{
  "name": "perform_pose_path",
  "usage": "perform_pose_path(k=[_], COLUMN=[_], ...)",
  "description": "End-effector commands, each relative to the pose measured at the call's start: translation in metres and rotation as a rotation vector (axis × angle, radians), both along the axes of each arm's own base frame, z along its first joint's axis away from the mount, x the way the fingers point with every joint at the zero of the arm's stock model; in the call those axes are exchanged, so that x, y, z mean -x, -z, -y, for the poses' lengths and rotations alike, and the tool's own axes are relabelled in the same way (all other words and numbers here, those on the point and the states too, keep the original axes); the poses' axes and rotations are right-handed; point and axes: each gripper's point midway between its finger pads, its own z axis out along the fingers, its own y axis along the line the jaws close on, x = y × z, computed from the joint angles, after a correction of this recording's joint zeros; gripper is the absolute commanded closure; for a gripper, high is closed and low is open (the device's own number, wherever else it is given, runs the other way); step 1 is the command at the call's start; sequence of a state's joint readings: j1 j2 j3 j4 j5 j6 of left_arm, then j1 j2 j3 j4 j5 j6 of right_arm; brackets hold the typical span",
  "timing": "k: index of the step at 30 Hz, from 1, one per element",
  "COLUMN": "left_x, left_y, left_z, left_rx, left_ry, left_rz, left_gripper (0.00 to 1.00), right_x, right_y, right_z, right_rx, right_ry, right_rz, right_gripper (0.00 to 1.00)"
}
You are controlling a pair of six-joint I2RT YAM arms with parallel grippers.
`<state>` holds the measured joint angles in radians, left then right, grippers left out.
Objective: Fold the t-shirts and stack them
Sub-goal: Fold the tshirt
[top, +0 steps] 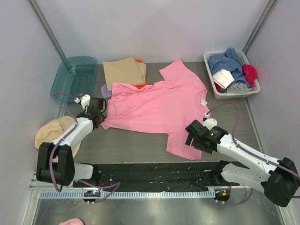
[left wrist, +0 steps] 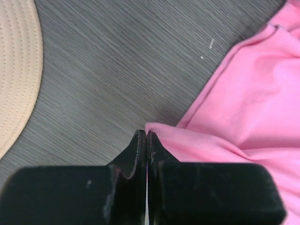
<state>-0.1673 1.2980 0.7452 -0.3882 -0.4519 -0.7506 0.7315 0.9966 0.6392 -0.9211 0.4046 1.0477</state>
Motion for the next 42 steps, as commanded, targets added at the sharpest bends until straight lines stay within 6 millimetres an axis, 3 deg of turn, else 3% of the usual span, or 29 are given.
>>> perform_pose_path(k=[1,21,31,42], left_x=[-0.023,-0.032,-0.032,-0.032], left_y=[-0.013,-0.004,-0.002,-0.006], left_z=[-0.013,-0.046,-0.044,-0.043], left_rx=[-0.005,0.016,0.027,0.032], left_ry=[-0.035,-0.15,-0.145,-0.142], left_rz=[0.065,0.054,0.054,0.066], left_gripper=[1.0,1.0,1.0,1.0], right_x=[0.004,0.034,0.039,0.053], right_y=[-0.006,0.017,0.026,0.035], right_z=[-0.005,-0.008,-0.023,-0.03], right_rx=[-0.021,-0.091,-0.141,-0.163], right_ry=[-0.021,0.008,-0.008,-0.02], right_rz=[-0.01,-0.066,-0.085,-0.104], right_gripper=[0.17,0.24,0.47,0.54])
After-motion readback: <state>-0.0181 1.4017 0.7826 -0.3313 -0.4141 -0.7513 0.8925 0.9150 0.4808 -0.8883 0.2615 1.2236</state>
